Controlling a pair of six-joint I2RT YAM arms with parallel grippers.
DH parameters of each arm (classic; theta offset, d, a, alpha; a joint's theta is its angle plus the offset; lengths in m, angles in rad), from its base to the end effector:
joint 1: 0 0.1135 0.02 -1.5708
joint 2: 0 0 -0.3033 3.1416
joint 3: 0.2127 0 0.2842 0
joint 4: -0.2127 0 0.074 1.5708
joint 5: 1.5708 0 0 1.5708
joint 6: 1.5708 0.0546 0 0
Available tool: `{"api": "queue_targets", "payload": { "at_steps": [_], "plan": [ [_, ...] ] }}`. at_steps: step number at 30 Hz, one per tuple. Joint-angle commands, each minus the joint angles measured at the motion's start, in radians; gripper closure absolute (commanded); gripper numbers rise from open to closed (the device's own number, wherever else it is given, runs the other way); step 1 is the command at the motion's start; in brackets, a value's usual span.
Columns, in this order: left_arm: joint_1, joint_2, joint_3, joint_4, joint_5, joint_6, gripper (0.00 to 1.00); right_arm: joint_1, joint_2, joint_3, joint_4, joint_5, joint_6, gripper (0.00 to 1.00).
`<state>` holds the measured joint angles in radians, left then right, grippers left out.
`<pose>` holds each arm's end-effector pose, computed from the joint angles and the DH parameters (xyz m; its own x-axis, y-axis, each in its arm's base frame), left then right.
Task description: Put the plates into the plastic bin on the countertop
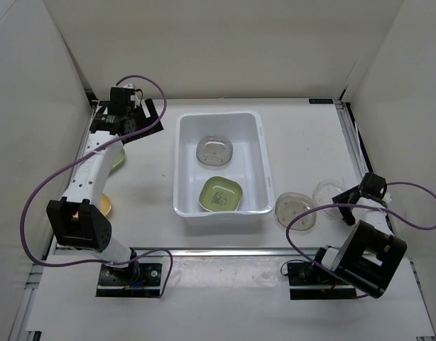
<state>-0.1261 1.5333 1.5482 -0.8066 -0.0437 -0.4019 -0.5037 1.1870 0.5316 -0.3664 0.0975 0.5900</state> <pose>0.3731 -0.0449 0.3892 -0.6869 -0.3068 -0.6588 -0.1885 0.9507 -0.2462 0.1990 -0.1158 0.1635 -0.3288 0.8134 -0.4798 0.8518 0.4748 0.2213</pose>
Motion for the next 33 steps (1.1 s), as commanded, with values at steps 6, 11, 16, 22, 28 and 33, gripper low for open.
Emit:
{"api": "queue_targets", "payload": {
  "at_steps": [6, 11, 16, 22, 28, 33],
  "plan": [
    [0.031, -0.061, -0.036, 0.009, -0.002, -0.021, 0.01, -0.004, -0.003, -0.07, 0.127, 0.077, 0.03, 0.75],
    [0.036, -0.064, -0.103, 0.055, 0.002, -0.023, 0.01, -0.001, -0.035, -0.012, 0.066, 0.074, 0.011, 1.0],
    [0.059, -0.067, -0.152, 0.083, 0.005, -0.034, 0.01, 0.016, -0.131, 0.128, -0.011, 0.071, -0.034, 1.0],
    [0.1, -0.097, -0.215, 0.113, 0.012, -0.043, 0.01, 0.092, -0.205, 0.319, -0.069, 0.047, -0.078, 1.0],
    [0.169, -0.134, -0.287, 0.113, 0.007, -0.064, 0.01, 0.282, -0.15, 0.511, -0.051, -0.073, -0.139, 1.0],
    [0.218, -0.171, -0.327, 0.107, 0.007, -0.083, 0.01, 0.595, -0.003, 0.628, 0.044, -0.159, -0.209, 1.0]
  ]
}}
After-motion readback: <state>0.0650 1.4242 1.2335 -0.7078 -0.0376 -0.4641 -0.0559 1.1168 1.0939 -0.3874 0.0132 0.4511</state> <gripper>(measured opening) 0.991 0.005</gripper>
